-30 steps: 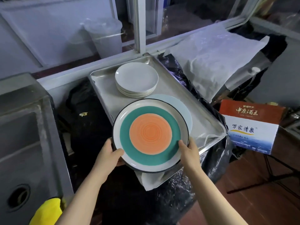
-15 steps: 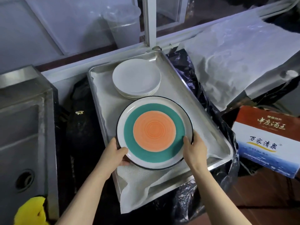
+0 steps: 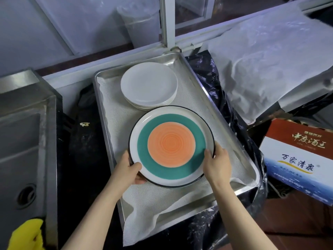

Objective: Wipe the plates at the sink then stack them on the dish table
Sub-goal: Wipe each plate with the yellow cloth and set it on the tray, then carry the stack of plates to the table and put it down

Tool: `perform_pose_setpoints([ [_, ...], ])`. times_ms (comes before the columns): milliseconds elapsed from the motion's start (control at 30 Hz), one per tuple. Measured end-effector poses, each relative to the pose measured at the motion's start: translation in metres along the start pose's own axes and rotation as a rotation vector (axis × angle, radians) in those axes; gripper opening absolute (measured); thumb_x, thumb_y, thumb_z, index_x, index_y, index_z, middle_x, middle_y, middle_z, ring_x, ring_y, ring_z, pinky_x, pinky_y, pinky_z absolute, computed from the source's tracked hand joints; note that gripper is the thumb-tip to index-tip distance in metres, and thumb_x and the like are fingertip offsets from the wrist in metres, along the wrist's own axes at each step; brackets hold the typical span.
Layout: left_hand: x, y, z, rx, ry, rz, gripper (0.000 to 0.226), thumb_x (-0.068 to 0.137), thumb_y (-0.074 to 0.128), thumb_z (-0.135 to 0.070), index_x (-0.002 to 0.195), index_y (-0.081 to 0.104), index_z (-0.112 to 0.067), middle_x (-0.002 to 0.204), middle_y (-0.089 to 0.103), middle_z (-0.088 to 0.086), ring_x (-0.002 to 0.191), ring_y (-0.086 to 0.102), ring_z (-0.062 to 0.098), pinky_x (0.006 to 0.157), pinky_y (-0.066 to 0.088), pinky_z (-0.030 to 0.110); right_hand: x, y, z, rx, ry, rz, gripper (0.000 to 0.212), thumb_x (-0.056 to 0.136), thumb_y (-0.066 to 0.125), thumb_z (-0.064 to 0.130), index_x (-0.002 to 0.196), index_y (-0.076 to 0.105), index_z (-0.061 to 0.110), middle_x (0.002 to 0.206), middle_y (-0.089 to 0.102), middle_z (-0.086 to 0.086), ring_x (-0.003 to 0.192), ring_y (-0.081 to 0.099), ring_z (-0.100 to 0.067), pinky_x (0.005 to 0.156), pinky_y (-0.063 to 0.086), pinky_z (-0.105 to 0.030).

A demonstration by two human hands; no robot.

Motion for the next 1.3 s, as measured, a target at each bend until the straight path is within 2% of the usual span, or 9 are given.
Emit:
perform_pose_setpoints([
  [233, 0.004, 0.002, 0.000, 0.119, -0.050, 0.045, 0.041, 0.092, 0.046, -0.011, 0.124, 0.036, -0.034, 0.089, 0.071, 0.009, 0.061, 0.072, 0.028, 0.048, 0.055, 0.028, 0.003, 0.002, -0.005, -0.002, 0.041, 0.014, 0.044, 0.096, 0.045, 0.029, 0.140, 0.044, 0.029, 0.109, 0.038, 0.000, 0.081, 0.053, -0.012, 0.075, 0.040, -0.027],
  [333, 0.007, 0.001, 0.003, 0.170, -0.052, 0.054, 0.038, 0.092, 0.048, -0.013, 0.120, 0.034, -0.035, 0.070, 0.073, 0.008, 0.058, 0.071, 0.026, 0.046, 0.053, 0.026, 0.004, 0.003, -0.006, 0.047, 0.037, 0.016, 0.047, 0.095, 0.048, 0.027, 0.142, 0.043, 0.028, 0.116, 0.037, -0.001, 0.089, 0.040, -0.005, 0.084, 0.035, -0.023],
  [467, 0.008, -0.004, 0.002, 0.192, -0.009, 0.033, 0.036, 0.090, 0.057, -0.017, 0.118, 0.043, -0.034, 0.092, 0.071, 0.002, 0.073, 0.073, 0.019, 0.060, 0.058, 0.030, 0.008, 0.006, -0.004, 0.092, -0.005, 0.107, 0.047, 0.091, 0.053, 0.023, 0.138, 0.047, 0.029, 0.107, 0.057, -0.007, 0.082, 0.048, -0.005, 0.079, 0.043, -0.030],
  [667, 0.022, -0.007, -0.003, -0.343, -0.080, -0.021, 0.027, 0.090, 0.062, -0.012, 0.116, 0.057, -0.018, 0.107, 0.072, 0.006, 0.096, 0.069, 0.022, 0.080, 0.056, 0.041, 0.040, 0.014, -0.002, 0.296, 0.134, 0.259, 0.057, 0.089, 0.062, 0.032, 0.141, 0.045, 0.020, 0.118, 0.056, 0.004, 0.104, 0.055, -0.009, 0.094, 0.043, -0.030],
  [800, 0.031, 0.003, -0.006, -0.495, -0.135, -0.060, 0.026, 0.091, 0.060, -0.010, 0.117, 0.060, -0.014, 0.102, 0.074, 0.006, 0.095, 0.069, 0.023, 0.083, 0.053, 0.039, 0.053, 0.023, 0.016, 0.391, 0.102, 0.315, 0.049, 0.092, 0.053, 0.011, 0.138, 0.049, 0.025, 0.132, 0.057, 0.009, 0.113, 0.057, -0.006, 0.099, 0.044, -0.031],
  [967, 0.025, 0.007, -0.009, -0.485, -0.112, -0.147, 0.029, 0.093, 0.054, 0.001, 0.119, 0.059, -0.011, 0.100, 0.070, 0.009, 0.086, 0.067, 0.025, 0.071, 0.054, 0.037, 0.048, 0.015, 0.024, 0.432, 0.057, 0.252, 0.060, 0.083, 0.042, -0.005, 0.099, 0.065, 0.047, 0.094, 0.070, 0.025, 0.088, 0.066, 0.003, 0.074, 0.051, -0.018],
  [1067, 0.014, 0.001, -0.013, -0.481, -0.067, -0.175, 0.031, 0.092, 0.054, 0.003, 0.117, 0.060, -0.014, 0.100, 0.071, 0.007, 0.088, 0.068, 0.025, 0.073, 0.055, 0.037, 0.038, 0.008, 0.025, 0.482, 0.057, 0.224, 0.058, 0.084, 0.043, -0.006, 0.107, 0.066, 0.042, 0.094, 0.070, 0.028, 0.085, 0.066, 0.007, 0.064, 0.048, -0.008],
  [1200, -0.008, -0.011, -0.020, -0.463, 0.013, -0.178, 0.030, 0.092, 0.053, 0.001, 0.106, 0.064, -0.023, 0.088, 0.076, -0.004, 0.078, 0.072, 0.014, 0.060, 0.055, 0.030, 0.020, -0.003, 0.024, 0.560, 0.067, 0.173, 0.053, 0.087, 0.047, -0.004, 0.127, 0.060, 0.029, 0.114, 0.066, 0.023, 0.099, 0.060, 0.011, 0.073, 0.045, -0.003],
  [1300, -0.023, -0.017, -0.019, -0.448, 0.033, -0.164, 0.033, 0.092, 0.053, 0.001, 0.105, 0.065, -0.026, 0.093, 0.075, -0.001, 0.082, 0.072, 0.017, 0.066, 0.054, 0.032, 0.001, -0.011, 0.024, 0.550, 0.081, 0.140, 0.055, 0.088, 0.047, -0.005, 0.114, 0.056, 0.043, 0.093, 0.063, 0.042, 0.088, 0.057, 0.022, 0.066, 0.041, 0.002],
])
Point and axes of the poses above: each hand's wrist, its own x-axis towards the middle knuckle, its own y-axis out of the palm, z = x × y, the point moved 8 cm from there along x, towards the middle knuckle
